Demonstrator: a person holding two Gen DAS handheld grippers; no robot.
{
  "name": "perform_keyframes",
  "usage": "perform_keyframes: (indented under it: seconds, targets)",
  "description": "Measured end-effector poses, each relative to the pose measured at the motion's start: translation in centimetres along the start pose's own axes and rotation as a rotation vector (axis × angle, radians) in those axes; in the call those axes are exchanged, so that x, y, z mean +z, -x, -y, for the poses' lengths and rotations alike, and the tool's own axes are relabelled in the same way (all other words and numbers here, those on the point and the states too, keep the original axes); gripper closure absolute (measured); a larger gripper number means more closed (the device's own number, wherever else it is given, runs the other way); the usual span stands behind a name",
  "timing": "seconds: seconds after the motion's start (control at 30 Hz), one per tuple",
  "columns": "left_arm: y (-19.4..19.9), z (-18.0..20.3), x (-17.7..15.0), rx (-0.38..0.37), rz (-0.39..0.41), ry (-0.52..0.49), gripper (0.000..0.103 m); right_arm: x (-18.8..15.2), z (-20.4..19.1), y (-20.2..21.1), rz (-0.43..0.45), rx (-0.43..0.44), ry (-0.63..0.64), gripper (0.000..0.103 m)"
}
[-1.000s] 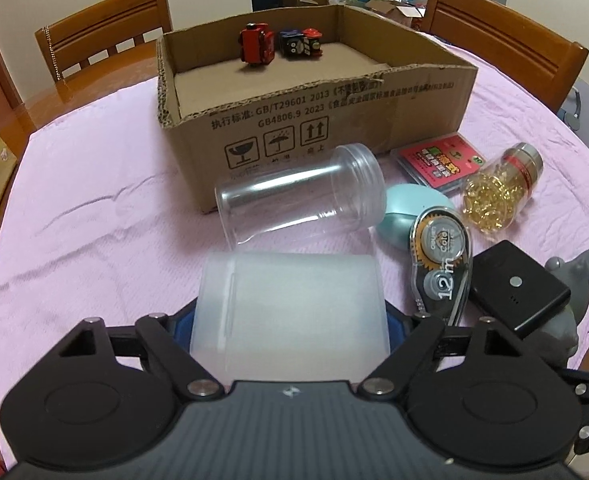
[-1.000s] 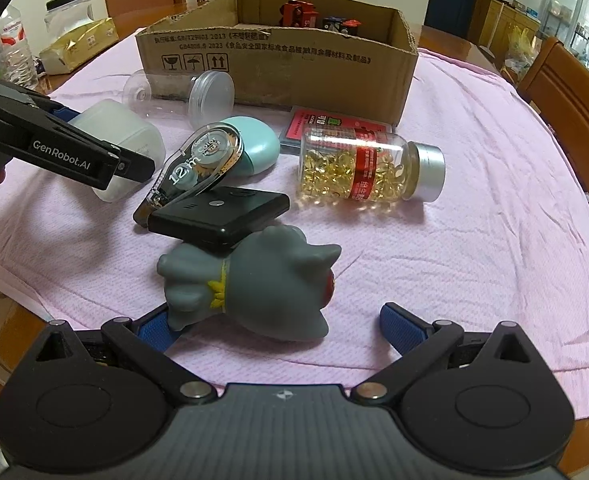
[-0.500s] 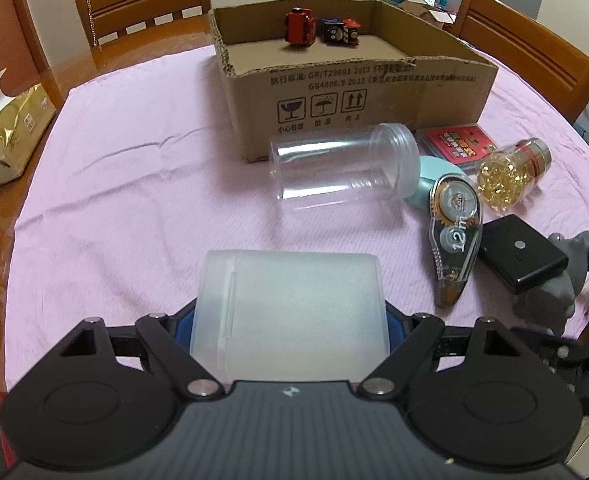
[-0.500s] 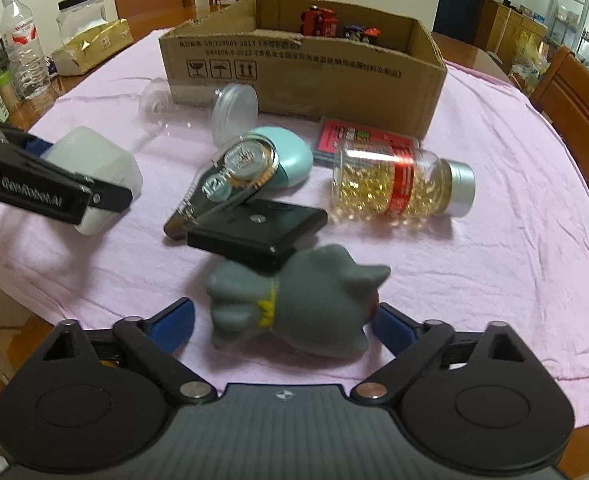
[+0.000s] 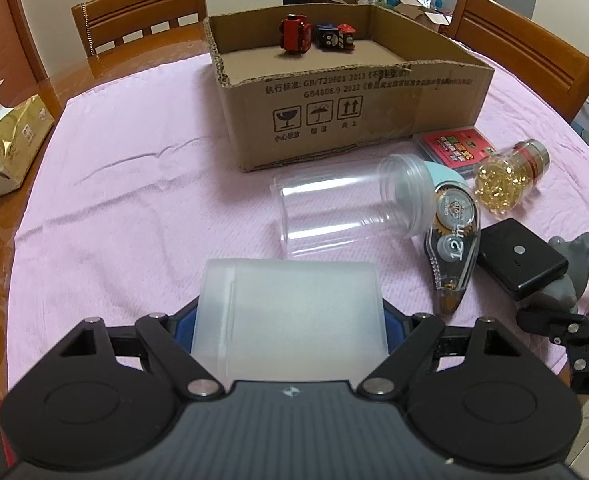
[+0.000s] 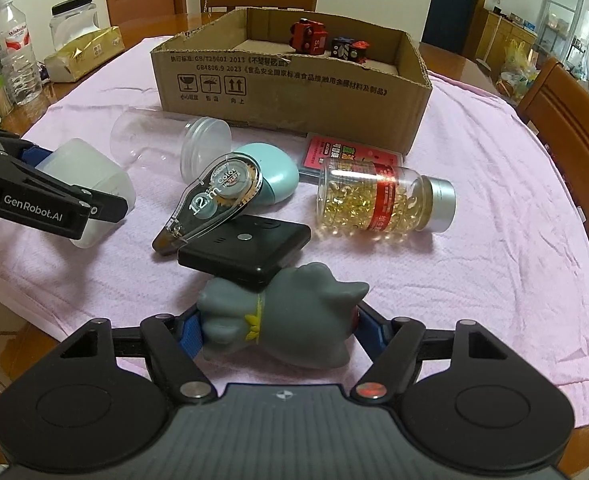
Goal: Organize rigid objects
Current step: 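Grasp the white container with the left gripper while the right gripper grasps the gray cat, then carry the white container into the box and release it with the left gripper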
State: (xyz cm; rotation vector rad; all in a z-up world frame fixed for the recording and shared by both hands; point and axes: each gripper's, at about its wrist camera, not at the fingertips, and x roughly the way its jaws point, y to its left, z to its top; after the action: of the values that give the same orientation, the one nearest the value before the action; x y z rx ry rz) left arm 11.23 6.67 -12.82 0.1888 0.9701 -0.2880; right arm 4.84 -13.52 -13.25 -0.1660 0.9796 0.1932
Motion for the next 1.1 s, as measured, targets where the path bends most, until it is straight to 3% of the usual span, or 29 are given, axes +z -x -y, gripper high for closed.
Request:
perform_keyframes:
  seconds: [0.17,0.47,0.83,1.1]
  targets:
    - [0.2,0.0,-0.1,0.005,0.000,0.006,0.020,-0.1,0.6,0.4,-0.013,-0.040,-0.002,0.026]
    - [0.5,0.1,0.0,0.019,-0.006,-0.021,0.017,-0.3,1.4,0.4,-0.026,-0.027,-0.028,0.026]
    - [1.7,0.2,1.0,-0.026,-0.015,-0.077,0.020,0.4,2.3,1.1,-0.057,-0.012,-0.054,0.027]
    - [4.7,-0.3,3.2,-0.058,0.007,-0.114,0.020,2.6,4.4,2.8,-0.056,-0.013,-0.003,0.027]
